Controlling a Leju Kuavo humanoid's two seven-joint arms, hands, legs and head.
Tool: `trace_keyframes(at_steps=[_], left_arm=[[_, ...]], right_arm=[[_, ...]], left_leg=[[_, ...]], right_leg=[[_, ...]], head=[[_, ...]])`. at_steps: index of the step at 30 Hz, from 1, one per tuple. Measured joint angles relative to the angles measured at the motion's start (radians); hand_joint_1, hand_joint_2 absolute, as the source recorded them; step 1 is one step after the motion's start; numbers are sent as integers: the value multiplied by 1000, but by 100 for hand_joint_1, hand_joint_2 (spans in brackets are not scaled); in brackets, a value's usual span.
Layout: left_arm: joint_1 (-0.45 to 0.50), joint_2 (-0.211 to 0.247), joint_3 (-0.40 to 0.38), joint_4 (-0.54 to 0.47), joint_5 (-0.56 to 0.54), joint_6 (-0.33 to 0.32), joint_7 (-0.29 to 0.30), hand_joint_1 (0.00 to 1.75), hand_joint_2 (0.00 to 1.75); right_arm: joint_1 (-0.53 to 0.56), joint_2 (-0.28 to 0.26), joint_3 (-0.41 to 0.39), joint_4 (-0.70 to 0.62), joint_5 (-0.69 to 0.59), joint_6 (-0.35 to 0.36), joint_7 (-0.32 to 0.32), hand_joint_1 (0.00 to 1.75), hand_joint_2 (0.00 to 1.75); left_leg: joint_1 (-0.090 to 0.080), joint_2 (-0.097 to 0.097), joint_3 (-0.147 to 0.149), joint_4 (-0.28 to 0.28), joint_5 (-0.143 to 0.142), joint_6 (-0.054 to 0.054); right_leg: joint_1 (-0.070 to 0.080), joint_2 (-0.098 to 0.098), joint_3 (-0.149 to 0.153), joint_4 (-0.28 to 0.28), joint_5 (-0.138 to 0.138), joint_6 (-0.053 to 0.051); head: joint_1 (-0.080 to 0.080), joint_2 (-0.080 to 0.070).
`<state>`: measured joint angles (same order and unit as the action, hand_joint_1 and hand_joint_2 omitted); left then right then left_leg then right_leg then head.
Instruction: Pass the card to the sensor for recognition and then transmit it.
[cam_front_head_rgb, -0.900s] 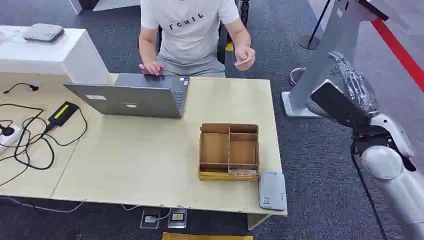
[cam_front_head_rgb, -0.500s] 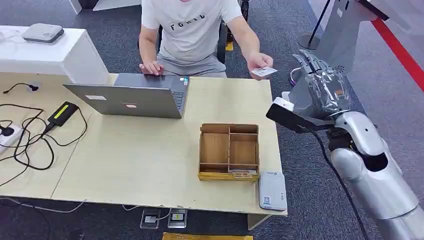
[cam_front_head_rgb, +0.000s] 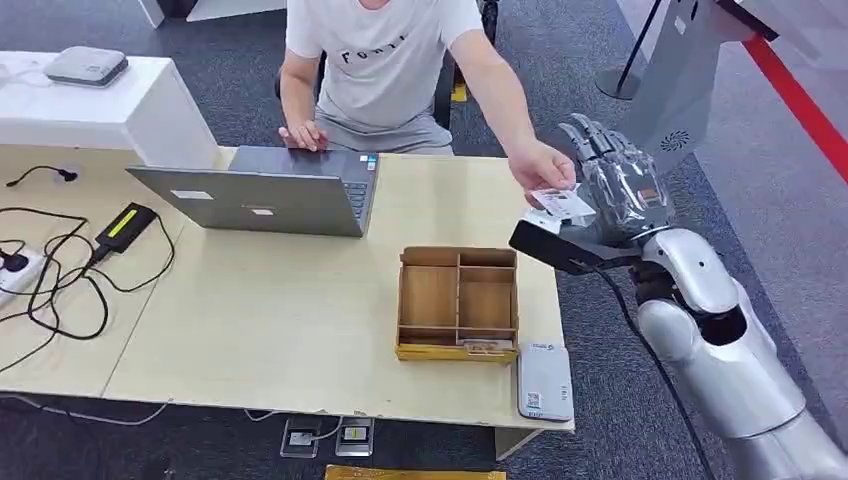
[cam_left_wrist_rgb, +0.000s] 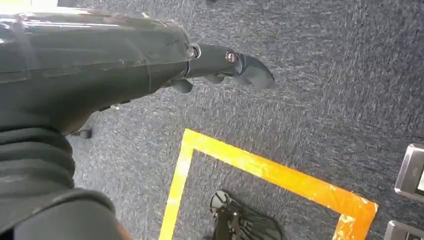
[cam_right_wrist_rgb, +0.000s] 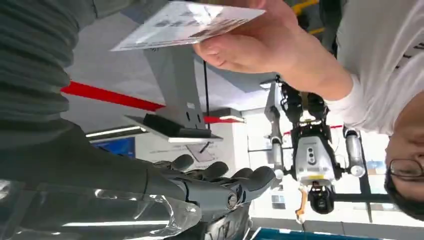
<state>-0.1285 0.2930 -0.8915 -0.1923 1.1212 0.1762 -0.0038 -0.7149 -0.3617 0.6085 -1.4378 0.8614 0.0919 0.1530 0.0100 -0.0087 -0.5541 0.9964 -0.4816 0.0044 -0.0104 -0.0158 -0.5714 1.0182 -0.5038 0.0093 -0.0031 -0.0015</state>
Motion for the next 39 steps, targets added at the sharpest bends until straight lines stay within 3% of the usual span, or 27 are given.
trace_keyframes(at_steps=[6,7,28,39], left_arm=[[0,-1,0,0,0,0,0,0,0],[0,-1,0,0,0,0,0,0,0],[1,-2,0,0,-9,-1,0,0,0],[1,-2,-4,0,-12,-1,-4,0,0]], right_arm=[[4,13,0,13,0,3,-10,9,175],[5,13,0,14,0,3,-10,175,175],[29,24,-11,23,-32,24,-8,175,175],[90,1,-27,-16,-36,40,17,175,175]], left_leg=[[0,0,0,0,0,0],[0,0,0,0,0,0],[0,0,0,0,0,0],[0,1,1,0,0,0]], right_leg=[[0,0,0,0,0,0],[0,0,0,0,0,0],[0,0,0,0,0,0],[0,1,0,0,0,0]], head=[[0,0],[0,0],[1,0],[0,0]])
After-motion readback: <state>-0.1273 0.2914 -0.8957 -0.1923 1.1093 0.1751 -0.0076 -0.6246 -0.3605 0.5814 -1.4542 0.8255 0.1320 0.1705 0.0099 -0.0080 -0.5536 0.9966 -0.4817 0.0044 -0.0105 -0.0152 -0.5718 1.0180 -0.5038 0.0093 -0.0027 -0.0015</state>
